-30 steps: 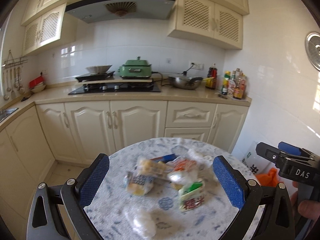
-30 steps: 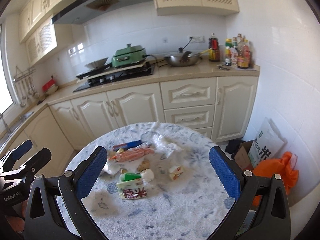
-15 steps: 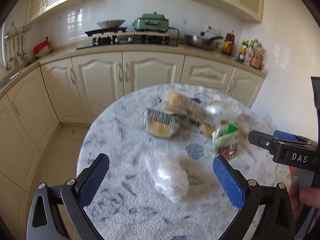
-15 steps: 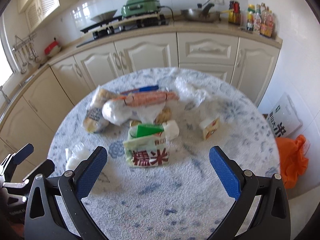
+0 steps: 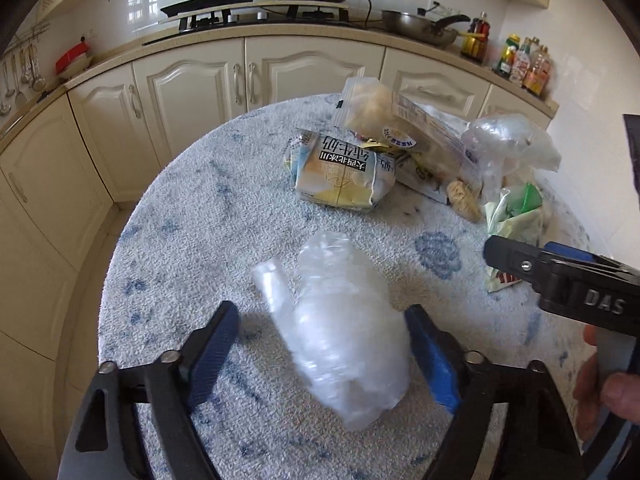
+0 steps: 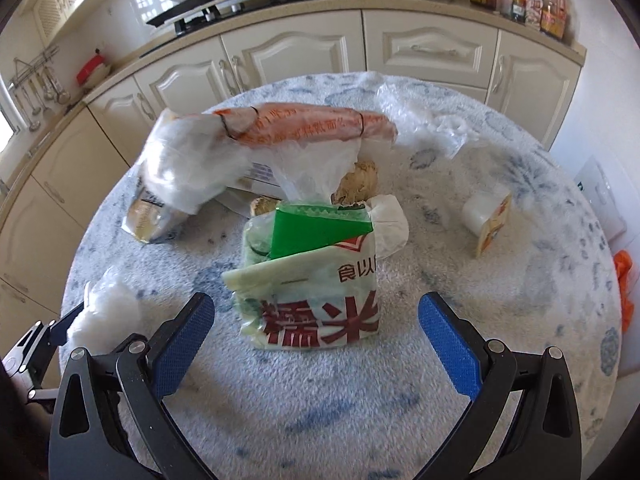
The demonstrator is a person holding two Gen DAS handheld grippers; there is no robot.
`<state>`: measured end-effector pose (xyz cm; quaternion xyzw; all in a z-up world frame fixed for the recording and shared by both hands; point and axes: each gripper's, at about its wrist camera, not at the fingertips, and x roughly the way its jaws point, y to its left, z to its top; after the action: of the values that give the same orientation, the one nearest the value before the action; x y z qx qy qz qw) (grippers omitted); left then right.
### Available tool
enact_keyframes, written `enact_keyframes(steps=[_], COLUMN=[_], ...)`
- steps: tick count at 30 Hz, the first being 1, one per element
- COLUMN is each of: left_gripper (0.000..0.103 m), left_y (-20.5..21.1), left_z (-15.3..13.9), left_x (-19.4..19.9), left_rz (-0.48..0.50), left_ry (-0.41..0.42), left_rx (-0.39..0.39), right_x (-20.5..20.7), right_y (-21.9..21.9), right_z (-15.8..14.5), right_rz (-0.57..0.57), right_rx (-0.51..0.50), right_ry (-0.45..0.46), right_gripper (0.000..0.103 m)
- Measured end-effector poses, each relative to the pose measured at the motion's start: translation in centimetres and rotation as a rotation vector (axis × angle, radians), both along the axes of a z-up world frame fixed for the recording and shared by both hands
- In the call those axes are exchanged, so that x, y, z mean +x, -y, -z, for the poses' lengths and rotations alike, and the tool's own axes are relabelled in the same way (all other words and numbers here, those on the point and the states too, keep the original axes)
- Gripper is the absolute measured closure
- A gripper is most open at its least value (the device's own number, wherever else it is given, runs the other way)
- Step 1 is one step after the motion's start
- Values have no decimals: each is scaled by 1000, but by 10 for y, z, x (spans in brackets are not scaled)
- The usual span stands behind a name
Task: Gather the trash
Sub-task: 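Grasp the white rice bag with the right tool while the left tool grasps a white plastic bag, then carry the rice bag and white plastic bag with both tools to the blue bin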
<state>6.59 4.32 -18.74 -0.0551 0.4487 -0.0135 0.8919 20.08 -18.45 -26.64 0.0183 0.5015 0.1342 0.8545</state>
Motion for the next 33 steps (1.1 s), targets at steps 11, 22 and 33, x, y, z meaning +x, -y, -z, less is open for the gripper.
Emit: enact_keyframes(steps=[11,22,33], left_gripper=[66,66,65], left_y=[1,36,89], left_z=[4,-16,-65], left_x=[29,6,-14], left_rz=[48,120,274], left_ry=[29,115,266], left_rx=[-26,3,-1], right_x=[-5,-34,-63], right_y=[15,63,130], right_z=[1,-32,-103], right_rz=[-22,42,143], right_rx=[47,132,208], right_ry=[5,72,233], right_gripper=[34,34,34])
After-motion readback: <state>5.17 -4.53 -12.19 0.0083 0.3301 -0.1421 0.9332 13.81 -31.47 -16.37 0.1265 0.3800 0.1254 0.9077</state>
